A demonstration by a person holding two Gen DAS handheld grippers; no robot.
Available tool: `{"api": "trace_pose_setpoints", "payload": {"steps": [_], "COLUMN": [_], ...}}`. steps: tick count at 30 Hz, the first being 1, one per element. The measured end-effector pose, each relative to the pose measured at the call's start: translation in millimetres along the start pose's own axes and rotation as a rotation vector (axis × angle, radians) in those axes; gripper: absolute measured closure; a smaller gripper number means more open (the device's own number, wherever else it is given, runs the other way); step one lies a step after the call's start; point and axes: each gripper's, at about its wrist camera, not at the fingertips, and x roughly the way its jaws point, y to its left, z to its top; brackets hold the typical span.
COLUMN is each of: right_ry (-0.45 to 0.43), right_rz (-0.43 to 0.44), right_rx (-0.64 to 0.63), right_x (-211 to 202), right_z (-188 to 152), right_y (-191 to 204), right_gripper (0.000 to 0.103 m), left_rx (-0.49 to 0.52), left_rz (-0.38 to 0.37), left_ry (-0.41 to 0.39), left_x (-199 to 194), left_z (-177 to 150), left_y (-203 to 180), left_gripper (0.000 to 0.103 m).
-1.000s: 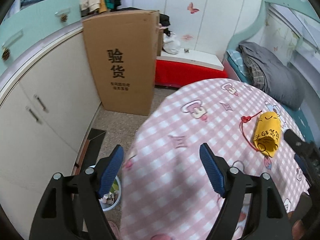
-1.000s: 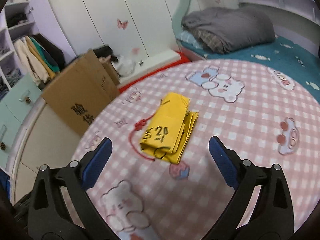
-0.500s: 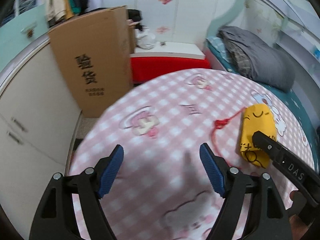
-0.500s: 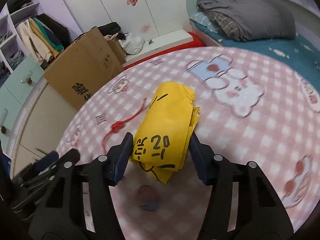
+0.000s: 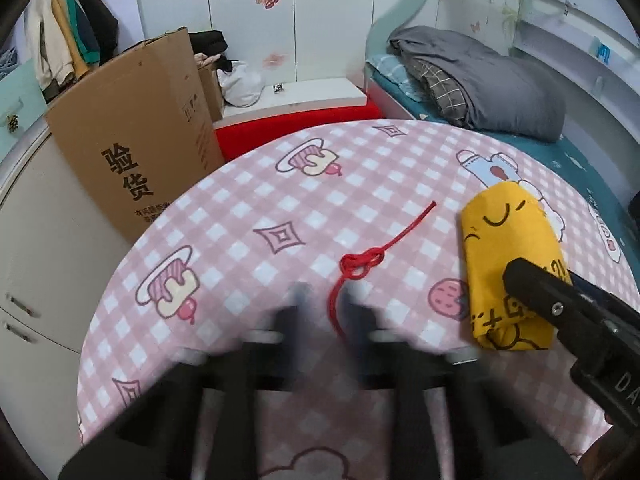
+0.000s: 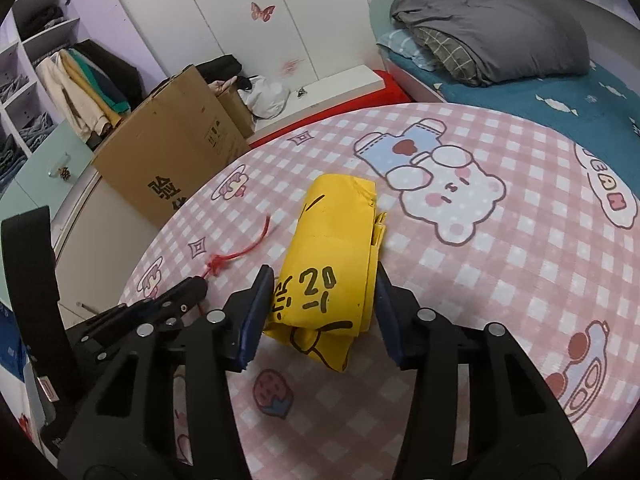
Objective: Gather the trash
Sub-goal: 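Grasp the yellow bag with the right gripper while the left gripper grasps its red string, then carry the yellow bag and red string over the bin with both grippers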
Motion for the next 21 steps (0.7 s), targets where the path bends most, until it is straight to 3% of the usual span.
{"api": "trace_pose_setpoints", "payload": {"steps": [7,13,21], "right_ry": [0.02,0.028,0.056], "right_rz": [0.062,0.155,0.25], "right_rx": [-0.065,-0.147,-0.263], "right_x": [-6,-29,-48], "right_z": [-12,-35,-73], "right_y": [38,100,185], "right_gripper": [0.057,0.057,0.057], "left_rx": [-0.105,-0.209,-0.34], "left_rz": [-0.015,0.015,0.129], "left_ry": [-0.036,-0.08,-0.124], "left_x": [-29,-72,-135], "left_z": [-13,-37,-93], "left_y": [40,92,169], "left_gripper": [0.101,0.101,0.101]}}
